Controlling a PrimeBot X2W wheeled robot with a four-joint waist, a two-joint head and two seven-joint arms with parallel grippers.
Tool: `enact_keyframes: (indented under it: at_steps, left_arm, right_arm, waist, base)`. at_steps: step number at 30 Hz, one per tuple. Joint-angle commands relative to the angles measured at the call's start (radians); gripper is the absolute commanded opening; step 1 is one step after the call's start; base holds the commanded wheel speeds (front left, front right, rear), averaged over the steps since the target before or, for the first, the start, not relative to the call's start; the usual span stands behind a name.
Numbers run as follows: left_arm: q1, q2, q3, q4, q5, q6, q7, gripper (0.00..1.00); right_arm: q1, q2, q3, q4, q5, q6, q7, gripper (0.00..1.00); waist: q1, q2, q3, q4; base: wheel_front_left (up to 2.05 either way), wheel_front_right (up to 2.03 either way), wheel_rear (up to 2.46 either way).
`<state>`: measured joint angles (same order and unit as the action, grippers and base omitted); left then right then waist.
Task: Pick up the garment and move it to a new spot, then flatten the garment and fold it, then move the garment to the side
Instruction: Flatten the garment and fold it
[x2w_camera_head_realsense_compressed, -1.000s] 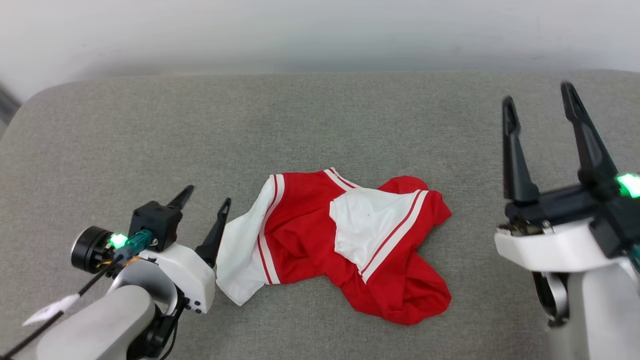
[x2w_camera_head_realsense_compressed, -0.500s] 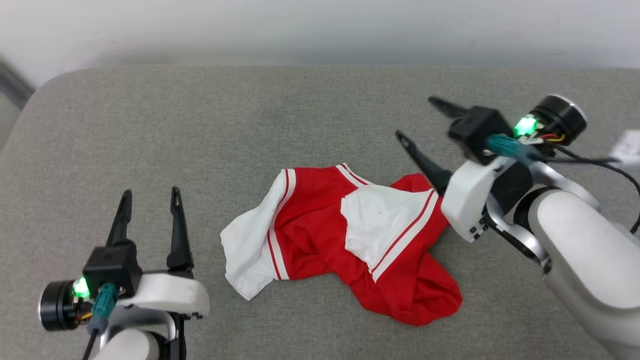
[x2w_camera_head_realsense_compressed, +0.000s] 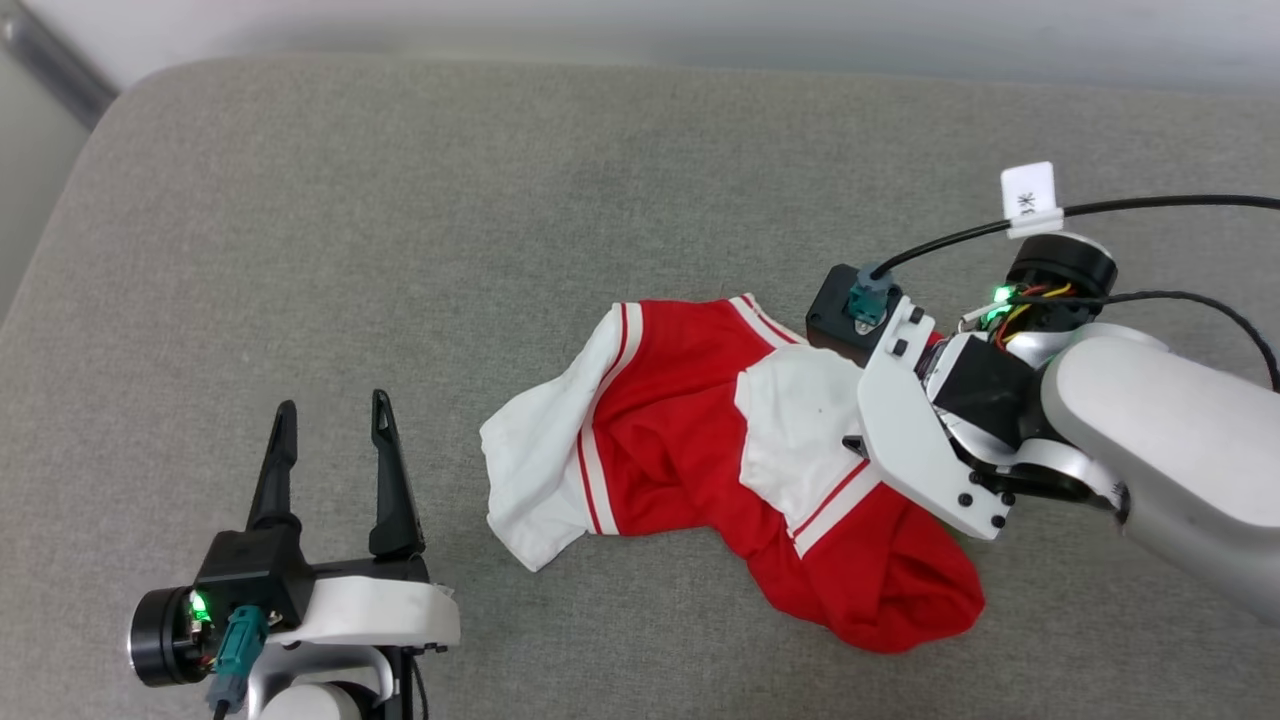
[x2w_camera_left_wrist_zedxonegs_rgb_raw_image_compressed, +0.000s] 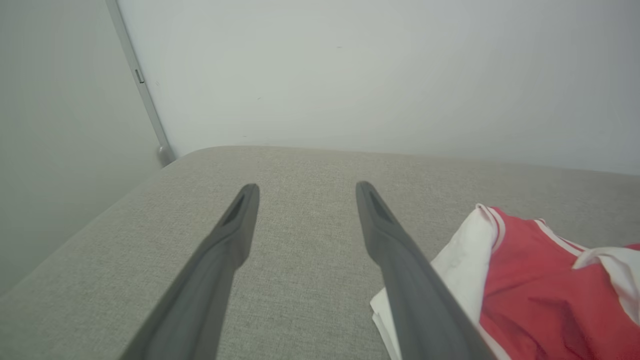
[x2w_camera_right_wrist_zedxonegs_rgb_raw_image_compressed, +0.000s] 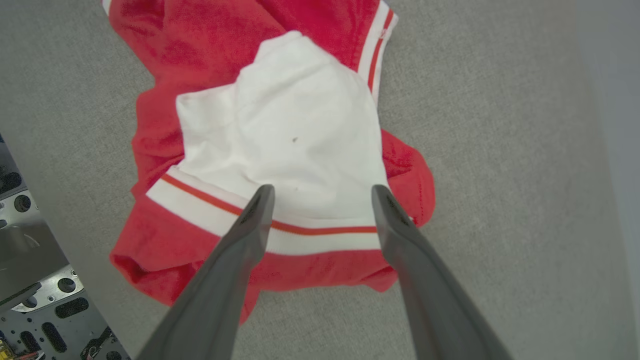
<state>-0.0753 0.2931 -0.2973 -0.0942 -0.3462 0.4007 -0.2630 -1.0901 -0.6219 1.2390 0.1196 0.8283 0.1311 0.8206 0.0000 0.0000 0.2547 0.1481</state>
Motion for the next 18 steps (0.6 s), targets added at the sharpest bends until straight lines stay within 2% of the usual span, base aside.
enact_keyframes:
  at_steps: [1, 7, 10, 12, 18]
  left_arm:
    - [0.001, -0.023, 0.017, 0.007, 0.017, -0.02, -0.002, 1.0]
    - [-0.011, -0.102, 0.081, 0.04, 0.071, -0.092, -0.002, 1.0]
    - [-0.006, -0.128, 0.112, 0.051, 0.095, -0.122, -0.002, 1.0]
    - [0.002, -0.142, 0.133, 0.06, 0.11, -0.139, -0.002, 1.0]
    - [0.032, -0.175, 0.181, 0.074, 0.145, -0.177, -0.003, 1.0]
  right_arm:
    - [-0.014, 0.015, 0.019, 0.014, 0.01, -0.001, 0.012, 1.0]
    - [0.071, 0.024, 0.043, 0.045, 0.006, -0.001, 0.059, 1.0]
    - [0.084, 0.024, 0.042, 0.048, -0.009, -0.001, 0.017, 1.0]
    - [0.08, 0.02, 0.042, 0.033, -0.028, -0.001, -0.045, 0.0]
    - [0.065, -0.029, 0.036, -0.016, 0.023, -0.001, -0.238, 0.0]
  waist:
    - [0.0, 0.0, 0.026, 0.021]
    - [0.0, 0.0, 0.057, 0.04]
    - [0.0, 0.0, 0.061, 0.035]
    - [0.0, 0.0, 0.056, 0.027]
    - [0.0, 0.0, 0.012, -0.012]
  base:
    - [0.0, 0.0, 0.0]
    - [0.0, 0.0, 0.0]
    - [0.0, 0.0, 0.0]
    - [0.0, 0.0, 0.0]
    - [0.0, 0.0, 0.0]
